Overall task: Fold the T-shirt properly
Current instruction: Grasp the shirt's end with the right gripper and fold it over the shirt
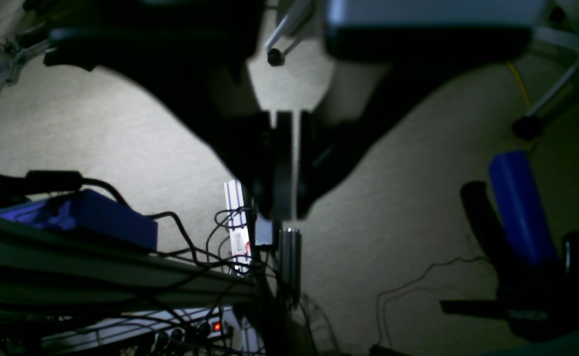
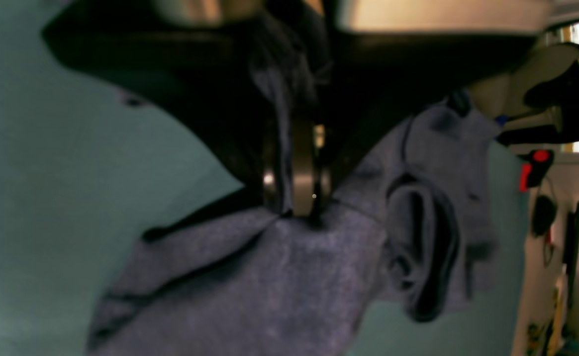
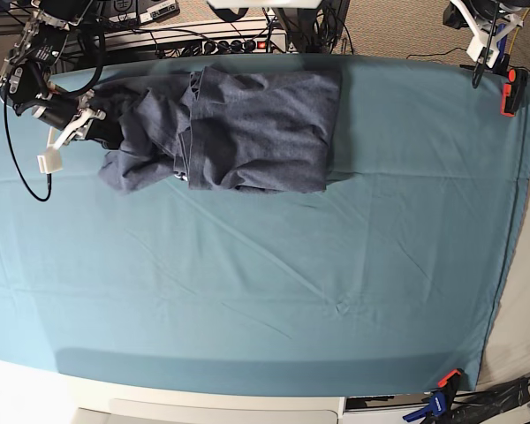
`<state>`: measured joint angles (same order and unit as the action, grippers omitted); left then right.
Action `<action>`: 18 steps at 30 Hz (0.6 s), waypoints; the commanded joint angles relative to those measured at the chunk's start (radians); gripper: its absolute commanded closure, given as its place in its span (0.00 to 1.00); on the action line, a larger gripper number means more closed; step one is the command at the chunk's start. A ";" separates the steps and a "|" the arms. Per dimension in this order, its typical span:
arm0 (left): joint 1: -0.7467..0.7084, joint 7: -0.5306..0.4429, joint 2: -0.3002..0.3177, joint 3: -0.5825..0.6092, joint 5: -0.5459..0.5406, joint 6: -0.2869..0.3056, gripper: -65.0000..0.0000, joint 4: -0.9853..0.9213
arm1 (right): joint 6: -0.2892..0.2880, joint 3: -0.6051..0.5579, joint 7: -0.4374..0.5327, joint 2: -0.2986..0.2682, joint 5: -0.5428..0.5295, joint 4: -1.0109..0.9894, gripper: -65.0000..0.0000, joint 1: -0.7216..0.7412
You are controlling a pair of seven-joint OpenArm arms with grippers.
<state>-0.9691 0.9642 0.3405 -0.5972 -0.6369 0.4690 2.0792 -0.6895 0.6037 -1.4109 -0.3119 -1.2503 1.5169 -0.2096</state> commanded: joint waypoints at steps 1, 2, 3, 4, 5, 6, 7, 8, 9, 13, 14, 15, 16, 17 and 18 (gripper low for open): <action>-0.014 -0.011 0.008 -0.007 -0.006 0.003 1.00 0.011 | -0.009 0.004 0.015 -0.003 -0.051 0.044 1.00 0.003; -0.014 -0.011 0.008 -0.007 -0.006 0.003 1.00 0.011 | -0.009 0.004 0.015 0.012 -0.052 0.074 1.00 -0.003; -0.014 -0.011 0.008 -0.007 -0.006 0.003 1.00 0.011 | -0.009 0.004 0.015 0.031 -0.052 0.112 1.00 -0.012; -0.014 -0.011 0.008 -0.007 -0.006 0.003 1.00 0.011 | -0.009 0.004 0.015 0.052 -0.052 0.154 1.00 -0.024; -0.014 -0.011 0.008 -0.007 -0.006 0.003 1.00 0.011 | -0.009 0.002 0.015 0.075 -0.051 0.200 1.00 -0.037; -0.014 -0.011 0.008 -0.007 -0.006 0.003 1.00 0.011 | -0.009 -0.004 0.015 0.096 -0.051 0.248 1.00 -0.053; -0.014 -0.011 0.008 -0.007 -0.006 0.003 1.00 0.011 | -0.009 -0.014 0.015 0.117 -0.051 0.296 1.00 -0.070; -0.014 -0.011 0.008 -0.007 -0.006 0.003 1.00 0.011 | -0.009 -0.029 0.015 0.137 -0.050 0.343 1.00 -0.088; -0.014 -0.011 0.009 -0.007 -0.006 0.003 1.00 0.011 | -0.009 -0.045 0.016 0.155 -0.046 0.388 1.00 -0.106; -0.014 -0.011 0.009 -0.007 -0.006 0.003 1.00 0.011 | -0.009 -0.131 0.082 0.219 0.055 0.539 1.00 -0.154; -0.014 -0.011 0.009 -0.007 -0.006 0.003 1.00 0.011 | -0.009 -0.153 0.108 0.231 0.091 0.563 1.00 -0.156; -0.014 -0.012 0.009 -0.007 -0.006 0.003 1.00 0.011 | -0.009 -0.174 0.133 0.243 0.127 0.580 1.00 -0.156; -0.014 -0.013 0.009 -0.007 -0.006 0.003 1.00 0.011 | -0.009 -0.196 0.161 0.253 0.160 0.591 1.00 -0.156; -0.014 -0.014 0.009 -0.007 -0.006 0.003 1.00 0.011 | -0.009 -0.220 0.190 0.260 0.191 0.595 1.00 -0.155; -0.013 -0.014 0.009 -0.007 -0.006 0.003 1.00 0.011 | -0.009 -0.244 0.213 0.267 0.224 0.595 1.00 -0.153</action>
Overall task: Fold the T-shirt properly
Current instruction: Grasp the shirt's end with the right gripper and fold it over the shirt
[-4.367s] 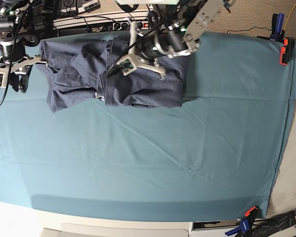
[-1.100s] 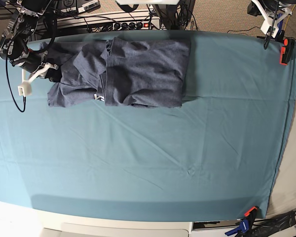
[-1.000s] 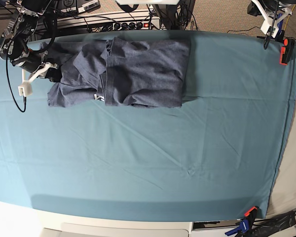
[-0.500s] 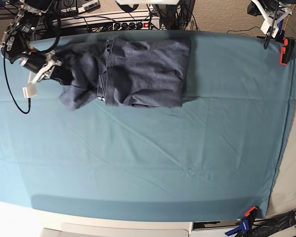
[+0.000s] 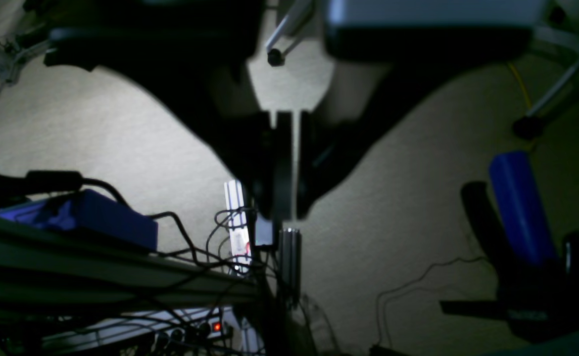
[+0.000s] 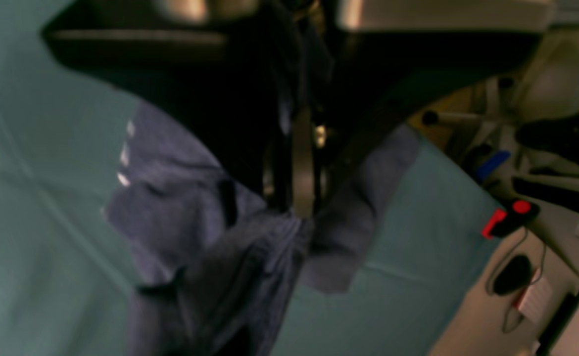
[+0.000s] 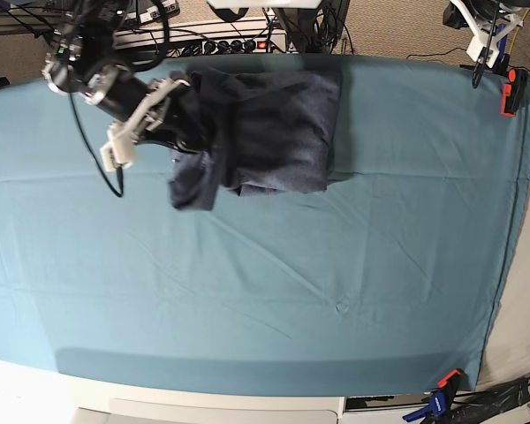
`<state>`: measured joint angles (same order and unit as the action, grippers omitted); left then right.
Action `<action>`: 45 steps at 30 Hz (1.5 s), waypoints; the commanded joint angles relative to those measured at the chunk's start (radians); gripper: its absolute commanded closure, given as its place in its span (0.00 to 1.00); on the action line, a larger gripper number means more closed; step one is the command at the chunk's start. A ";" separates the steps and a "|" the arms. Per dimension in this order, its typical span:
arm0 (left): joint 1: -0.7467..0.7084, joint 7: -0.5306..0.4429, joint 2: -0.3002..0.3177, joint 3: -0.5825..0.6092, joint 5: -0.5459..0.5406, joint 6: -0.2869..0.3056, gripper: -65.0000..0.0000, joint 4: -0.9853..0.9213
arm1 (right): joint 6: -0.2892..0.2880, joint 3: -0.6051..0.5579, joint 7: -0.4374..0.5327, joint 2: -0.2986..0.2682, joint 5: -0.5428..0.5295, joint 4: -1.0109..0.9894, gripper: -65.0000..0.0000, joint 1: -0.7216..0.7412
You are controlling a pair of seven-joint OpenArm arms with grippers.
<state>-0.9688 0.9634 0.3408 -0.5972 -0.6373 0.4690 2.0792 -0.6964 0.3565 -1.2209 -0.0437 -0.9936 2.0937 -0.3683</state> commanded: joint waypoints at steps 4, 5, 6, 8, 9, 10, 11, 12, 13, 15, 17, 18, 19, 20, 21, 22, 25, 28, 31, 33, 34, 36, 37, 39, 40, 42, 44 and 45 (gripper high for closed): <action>-0.009 -0.013 0.009 -0.007 -0.006 0.003 1.00 0.011 | 0.000 -0.109 0.090 0.015 0.108 0.018 1.00 0.005; -0.009 -0.013 0.009 -0.007 -0.006 0.003 1.00 0.011 | 0.007 -0.138 0.104 0.016 0.137 0.018 1.00 0.005; -0.008 -0.014 0.009 -0.007 -0.006 0.003 1.00 0.011 | 0.013 -0.168 0.119 0.016 0.163 0.018 1.00 0.005; -0.009 -0.013 0.009 -0.007 -0.006 0.003 1.00 0.011 | 0.018 -0.222 0.151 0.016 0.220 0.018 1.00 0.005; -0.009 -0.013 0.009 -0.007 -0.006 0.003 1.00 0.011 | 0.024 -0.247 0.168 0.016 0.249 0.018 1.00 0.005; -0.009 -0.013 0.009 -0.007 -0.006 0.003 1.00 0.011 | 0.034 -0.270 0.185 0.016 0.282 0.018 1.00 0.005; -0.009 -0.013 0.008 -0.007 -0.006 0.003 1.00 0.011 | 0.048 -0.290 0.200 0.016 0.313 0.018 1.00 0.005; -0.009 -0.013 0.008 -0.007 -0.006 0.003 1.00 0.011 | 0.062 -0.308 0.209 0.016 0.341 0.018 1.00 0.005; -0.009 -0.013 0.009 -0.007 -0.006 0.003 1.00 0.011 | 0.070 -0.323 0.211 0.016 0.364 0.018 1.00 0.005; -0.009 -0.013 0.008 -0.007 -0.006 0.003 1.00 0.011 | 0.074 -0.347 0.211 0.016 0.398 0.018 1.00 0.005; -0.009 -0.013 0.008 -0.007 -0.006 0.003 1.00 0.011 | 0.077 -0.362 0.212 0.016 0.416 0.018 1.00 0.005; -0.009 -0.013 0.009 -0.007 -0.006 0.003 1.00 0.011 | 0.077 -0.364 0.212 0.016 0.415 0.018 1.00 0.005; -0.009 -0.013 0.009 -0.007 -0.006 0.003 1.00 0.011 | 0.077 -0.364 0.212 0.016 0.415 0.018 1.00 0.005; -0.009 -0.013 0.009 -0.007 -0.006 0.003 1.00 0.011 | 0.077 -0.364 0.217 0.016 0.415 0.018 1.00 0.005; -0.009 -0.013 0.009 -0.007 -0.006 0.003 1.00 0.011 | 0.077 -0.364 0.225 0.016 0.415 0.018 0.96 0.005; -0.009 -0.013 0.009 -0.007 -0.006 0.003 1.00 0.011 | 0.077 -0.364 0.230 0.016 0.414 0.018 0.91 0.005; -0.009 -0.013 0.009 -0.007 -0.006 0.003 1.00 0.011 | 0.077 -0.364 0.235 0.016 0.390 0.018 0.86 0.006; -0.009 -0.013 0.011 -0.008 -0.006 0.003 1.00 0.012 | 0.076 -0.364 0.235 0.016 0.328 0.018 0.86 0.006; -0.009 -0.013 0.011 -0.008 -0.006 0.003 1.00 0.012 | 0.076 -0.364 0.236 0.016 0.278 0.018 0.86 0.008; -0.008 -0.013 0.011 -0.008 -0.007 0.004 1.00 0.013 | 0.076 -0.364 0.235 0.016 0.276 0.018 0.86 0.017; -0.008 -0.013 0.011 -0.008 -0.006 0.004 1.00 0.013 | 0.076 -0.364 0.236 0.016 0.276 0.018 0.86 0.024; -0.006 -0.013 0.011 -0.008 -0.006 0.004 1.00 0.013 | 0.076 -0.364 0.238 0.018 0.276 0.018 0.86 0.041; -0.003 -0.013 0.011 -0.008 -0.006 0.004 1.00 0.013 | 0.076 -0.364 0.241 0.020 0.276 0.018 0.86 0.050; 0.004 -0.013 0.011 -0.008 -0.007 0.003 1.00 0.014 | 0.076 -0.369 0.249 0.023 0.277 0.018 0.86 0.067; 0.008 -0.013 0.011 -0.008 -0.007 0.004 0.99 0.014 | 0.076 -0.372 0.250 0.024 0.277 0.018 0.86 0.076; 0.017 -0.013 0.011 -0.008 -0.007 0.004 0.97 0.023 | 0.076 -0.378 0.250 0.036 0.279 0.018 0.86 0.089; 0.022 -0.013 0.012 -0.008 -0.007 0.004 0.97 0.037 | 0.076 -0.384 0.251 0.053 0.279 0.018 0.86 0.100; 0.022 -0.013 0.012 -0.008 -0.007 0.003 0.97 0.046 | 0.076 -0.384 0.253 0.062 0.279 0.018 0.86 0.103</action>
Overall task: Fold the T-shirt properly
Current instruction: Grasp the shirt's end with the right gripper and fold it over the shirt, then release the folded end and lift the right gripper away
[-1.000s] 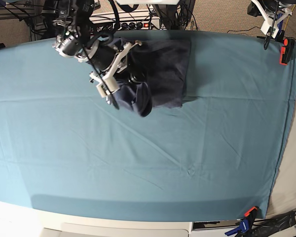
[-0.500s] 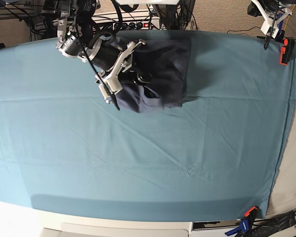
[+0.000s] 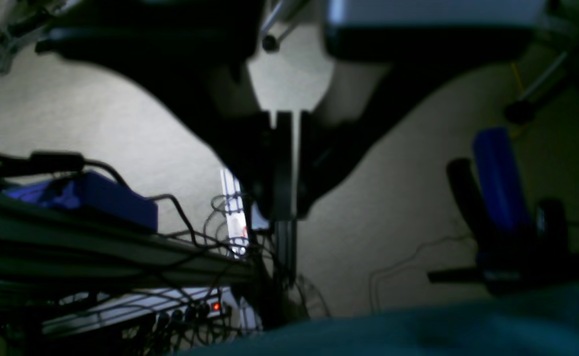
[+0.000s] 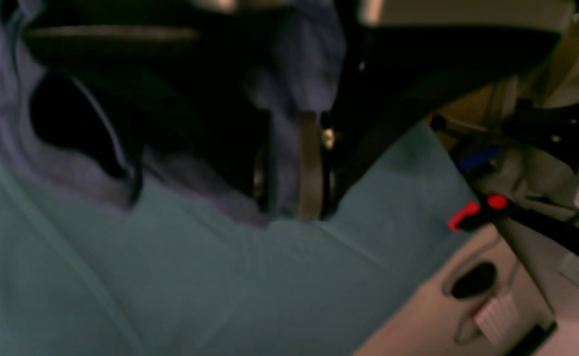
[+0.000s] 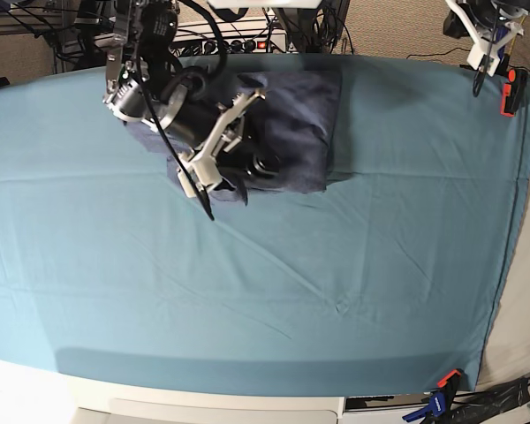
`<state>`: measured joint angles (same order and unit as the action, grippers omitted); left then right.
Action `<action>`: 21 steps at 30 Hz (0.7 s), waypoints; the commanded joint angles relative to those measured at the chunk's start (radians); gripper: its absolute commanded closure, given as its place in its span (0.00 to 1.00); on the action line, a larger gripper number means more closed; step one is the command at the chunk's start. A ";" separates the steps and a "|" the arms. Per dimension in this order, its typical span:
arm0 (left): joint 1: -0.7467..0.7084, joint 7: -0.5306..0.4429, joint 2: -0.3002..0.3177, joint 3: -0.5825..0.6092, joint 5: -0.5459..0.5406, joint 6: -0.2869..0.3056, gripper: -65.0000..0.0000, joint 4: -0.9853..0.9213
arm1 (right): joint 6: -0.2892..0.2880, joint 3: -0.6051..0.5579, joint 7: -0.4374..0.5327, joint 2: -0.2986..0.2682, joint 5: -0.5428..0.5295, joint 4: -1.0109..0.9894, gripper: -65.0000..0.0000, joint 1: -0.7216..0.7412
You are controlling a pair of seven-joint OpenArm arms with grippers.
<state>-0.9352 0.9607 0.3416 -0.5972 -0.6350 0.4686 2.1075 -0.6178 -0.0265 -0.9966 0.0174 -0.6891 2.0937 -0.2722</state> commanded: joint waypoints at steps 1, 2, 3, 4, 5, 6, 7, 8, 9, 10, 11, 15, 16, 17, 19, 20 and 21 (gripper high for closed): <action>-0.012 -0.011 0.011 -0.008 -0.009 0.004 0.97 0.027 | -0.003 -0.001 0.029 0.010 -0.025 0.018 0.86 0.010; -0.012 -0.010 0.011 -0.008 -0.009 0.004 0.97 0.035 | -0.003 -0.001 0.029 0.014 -0.025 0.018 0.86 0.012; -0.012 -0.011 0.011 -0.008 -0.009 0.004 0.97 0.042 | -0.003 -0.001 0.028 0.019 -0.026 0.018 0.86 0.013; -0.012 -0.011 0.011 -0.008 -0.009 0.004 0.97 0.047 | -0.005 0.000 0.028 0.022 -0.026 0.019 0.86 0.013; -0.012 -0.010 0.011 -0.008 -0.009 0.004 0.97 0.050 | -0.016 0.001 0.025 0.021 -0.026 0.023 0.86 0.013; -0.012 -0.010 0.011 -0.008 -0.009 0.004 0.97 0.051 | -0.034 0.003 0.015 0.022 -0.025 0.036 0.86 0.013; -0.013 -0.010 0.011 -0.008 -0.009 0.004 0.97 0.051 | -0.047 0.010 -0.003 0.022 -0.025 0.058 0.86 0.012; -0.013 -0.010 0.011 -0.008 -0.009 0.004 0.97 0.051 | -0.052 0.023 -0.025 0.021 -0.025 0.092 0.86 0.012; -0.013 -0.007 0.011 -0.008 -0.008 0.004 0.97 0.051 | -0.052 0.044 -0.047 0.021 -0.024 0.134 0.86 0.012; -0.013 -0.006 0.010 -0.008 -0.008 0.004 0.97 0.051 | -0.052 0.074 -0.065 0.021 -0.019 0.183 0.86 0.012; -0.013 -0.007 0.010 -0.008 -0.008 0.004 0.97 0.051 | -0.052 0.114 -0.074 0.021 -0.003 0.234 0.86 0.010; -0.012 -0.010 0.010 -0.008 -0.009 0.004 0.97 0.051 | -0.026 0.356 -0.052 -0.013 0.080 0.262 0.88 -0.009; -0.013 -0.007 0.011 -0.008 -0.008 0.004 0.97 0.051 | 0.003 0.422 -0.072 -0.032 0.103 0.262 0.94 -0.011; -0.013 -0.008 0.010 -0.008 -0.009 0.004 0.97 0.051 | 0.033 0.490 -0.077 -0.051 0.132 0.262 1.00 -0.016; -0.012 -0.011 0.011 -0.008 -0.009 0.004 0.97 0.051 | 0.089 0.629 -0.070 -0.089 0.149 0.262 1.00 -0.035; -0.012 -0.011 0.011 -0.008 -0.009 0.004 0.97 0.051 | 0.110 0.696 -0.069 -0.104 0.148 0.262 1.00 -0.045; -0.012 -0.011 0.011 -0.008 -0.009 0.004 0.97 0.051 | 0.124 0.758 -0.069 -0.116 0.148 0.262 1.00 -0.055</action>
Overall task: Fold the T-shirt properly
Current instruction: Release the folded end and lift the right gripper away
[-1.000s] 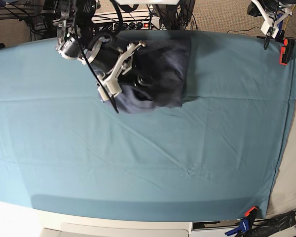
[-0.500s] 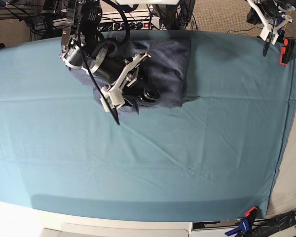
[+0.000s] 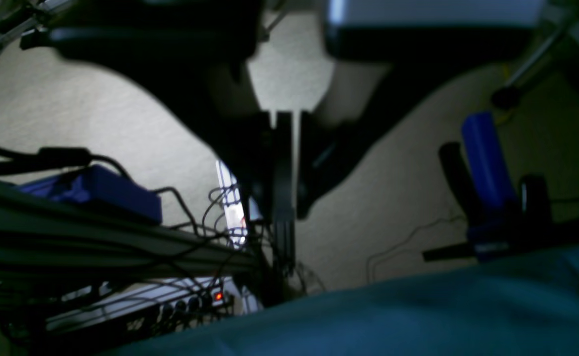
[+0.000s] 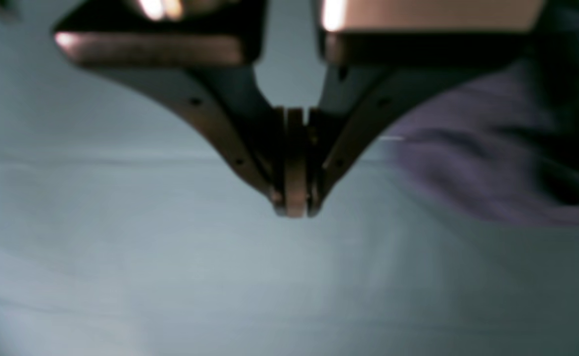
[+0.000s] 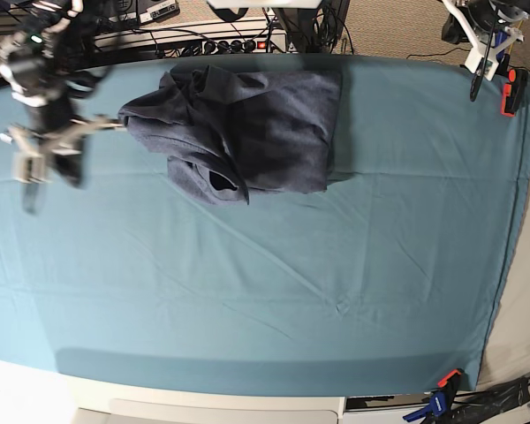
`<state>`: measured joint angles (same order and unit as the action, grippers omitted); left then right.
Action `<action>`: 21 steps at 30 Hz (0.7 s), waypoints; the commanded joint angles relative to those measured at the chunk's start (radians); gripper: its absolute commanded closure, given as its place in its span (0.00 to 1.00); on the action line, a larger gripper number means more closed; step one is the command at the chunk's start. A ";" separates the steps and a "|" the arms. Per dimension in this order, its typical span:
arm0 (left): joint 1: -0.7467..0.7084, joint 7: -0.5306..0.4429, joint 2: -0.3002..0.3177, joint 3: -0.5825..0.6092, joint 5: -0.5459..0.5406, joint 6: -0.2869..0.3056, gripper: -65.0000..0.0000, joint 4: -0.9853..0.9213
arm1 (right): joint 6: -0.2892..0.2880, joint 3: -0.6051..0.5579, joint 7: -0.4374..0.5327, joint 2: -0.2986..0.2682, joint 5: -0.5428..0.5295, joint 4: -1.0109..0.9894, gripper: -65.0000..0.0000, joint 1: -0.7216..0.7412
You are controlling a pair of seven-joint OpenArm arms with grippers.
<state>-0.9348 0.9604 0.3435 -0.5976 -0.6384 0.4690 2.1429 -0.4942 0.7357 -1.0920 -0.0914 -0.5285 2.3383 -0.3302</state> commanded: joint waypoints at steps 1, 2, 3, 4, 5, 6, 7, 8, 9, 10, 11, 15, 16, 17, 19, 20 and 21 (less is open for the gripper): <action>-0.012 -0.010 0.009 -0.007 -0.006 0.003 0.97 0.015 | 0.007 0.053 0.024 -0.015 -0.013 0.018 1.00 -0.008; -0.012 -0.011 0.009 -0.007 -0.006 0.003 0.97 0.015 | 0.014 0.102 0.015 -0.022 -0.017 0.018 1.00 -0.022; -0.012 -0.011 0.009 -0.007 -0.006 0.003 0.97 0.015 | 0.020 0.143 0.000 -0.026 -0.027 0.018 1.00 -0.037; -0.012 -0.011 0.009 -0.007 -0.006 0.003 0.97 0.015 | 0.021 0.174 -0.018 -0.024 -0.043 0.018 1.00 -0.053; -0.012 -0.011 0.008 -0.007 -0.007 0.003 0.97 0.015 | 0.021 0.192 -0.038 -0.025 -0.068 0.018 1.00 -0.074; -0.012 -0.011 0.009 -0.007 -0.010 0.003 0.97 0.015 | 0.020 0.195 -0.047 -0.024 -0.089 0.018 1.00 -0.094; -0.011 -0.011 0.009 -0.007 -0.013 0.004 0.97 0.015 | 0.020 0.190 -0.051 -0.024 -0.111 0.018 1.00 -0.112; -0.010 -0.010 0.009 -0.007 -0.014 0.004 0.97 0.015 | 0.018 0.177 -0.052 -0.024 -0.127 0.003 1.00 -0.124; -0.009 -0.011 0.009 -0.007 -0.014 0.003 0.97 0.015 | 0.013 0.160 -0.053 -0.024 -0.133 -0.043 1.00 -0.128; -0.009 -0.011 0.011 -0.007 -0.014 0.003 0.97 0.015 | 0.007 0.140 -0.053 -0.024 -0.134 -0.092 1.00 -0.127; -0.009 -0.011 0.012 -0.007 -0.014 0.003 0.97 0.015 | 0.000 0.117 -0.049 -0.025 -0.134 -0.144 1.00 -0.127; -0.010 -0.010 0.026 -0.007 -0.013 0.003 0.97 0.015 | -0.011 0.013 -0.020 -0.025 -0.125 -0.336 1.00 -0.114; -0.010 -0.010 0.029 -0.007 -0.013 0.003 0.97 0.015 | -0.011 -0.011 -0.012 -0.024 -0.115 -0.372 1.00 -0.112; -0.010 -0.010 0.031 -0.007 -0.013 0.003 0.97 0.015 | -0.011 -0.034 -0.001 -0.025 -0.104 -0.400 1.00 -0.109; -0.010 -0.010 0.031 -0.007 -0.013 0.003 0.97 0.015 | -0.011 -0.071 0.005 -0.024 -0.103 -0.426 1.00 -0.105; -0.010 -0.010 0.031 -0.007 -0.013 0.003 0.97 0.015 | -0.011 -0.089 0.005 -0.024 -0.107 -0.427 1.00 -0.104; -0.010 -0.010 0.031 -0.007 -0.013 0.003 0.97 0.015 | -0.012 -0.103 0.005 -0.024 -0.111 -0.422 1.00 -0.104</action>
<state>-0.9329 0.9611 0.3656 -0.5976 -0.6411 0.4690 2.1429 -0.4995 0.6296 -1.1084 -0.1017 -0.6250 1.8973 -0.4355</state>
